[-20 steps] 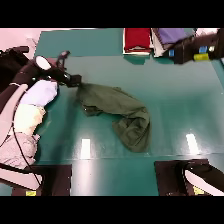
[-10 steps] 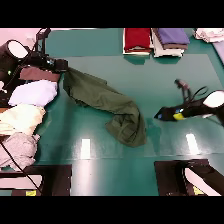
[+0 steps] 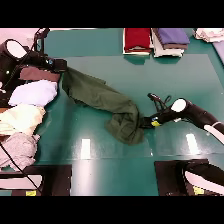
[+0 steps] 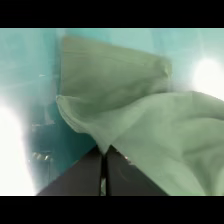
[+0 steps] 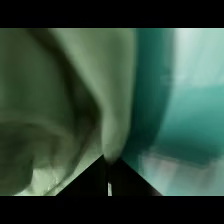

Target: Fold the shirts.

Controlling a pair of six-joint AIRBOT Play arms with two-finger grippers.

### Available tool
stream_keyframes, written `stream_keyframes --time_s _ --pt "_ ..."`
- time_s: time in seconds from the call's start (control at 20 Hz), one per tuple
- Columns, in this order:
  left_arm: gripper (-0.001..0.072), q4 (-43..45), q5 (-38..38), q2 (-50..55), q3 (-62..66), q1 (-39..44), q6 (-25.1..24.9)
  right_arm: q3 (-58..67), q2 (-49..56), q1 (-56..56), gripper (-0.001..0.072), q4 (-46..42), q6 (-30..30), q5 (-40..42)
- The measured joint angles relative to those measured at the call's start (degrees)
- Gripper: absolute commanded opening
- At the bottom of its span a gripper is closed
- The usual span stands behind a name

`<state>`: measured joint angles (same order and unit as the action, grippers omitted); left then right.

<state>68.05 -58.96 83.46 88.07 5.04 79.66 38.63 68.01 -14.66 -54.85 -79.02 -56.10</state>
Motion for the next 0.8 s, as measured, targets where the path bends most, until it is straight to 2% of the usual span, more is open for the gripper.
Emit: stream_keyframes --time_s 0.2,0.4,0.8 --pt "0.0021 4.8 0.4 -6.9 2.7 0.0 2.0 10.8 -5.4 2.6 0.0015 -7.6 0.1 -3.2" --pt "0.0020 7.9 1.8 -19.1 8.8 0.0 2.6 26.0 -16.2 11.4 0.0015 -12.8 -0.3 -7.3" --pt "0.0019 6.0 4.6 -42.6 15.7 0.0 2.8 50.4 -30.1 23.6 0.0015 -14.7 -0.3 -15.1"
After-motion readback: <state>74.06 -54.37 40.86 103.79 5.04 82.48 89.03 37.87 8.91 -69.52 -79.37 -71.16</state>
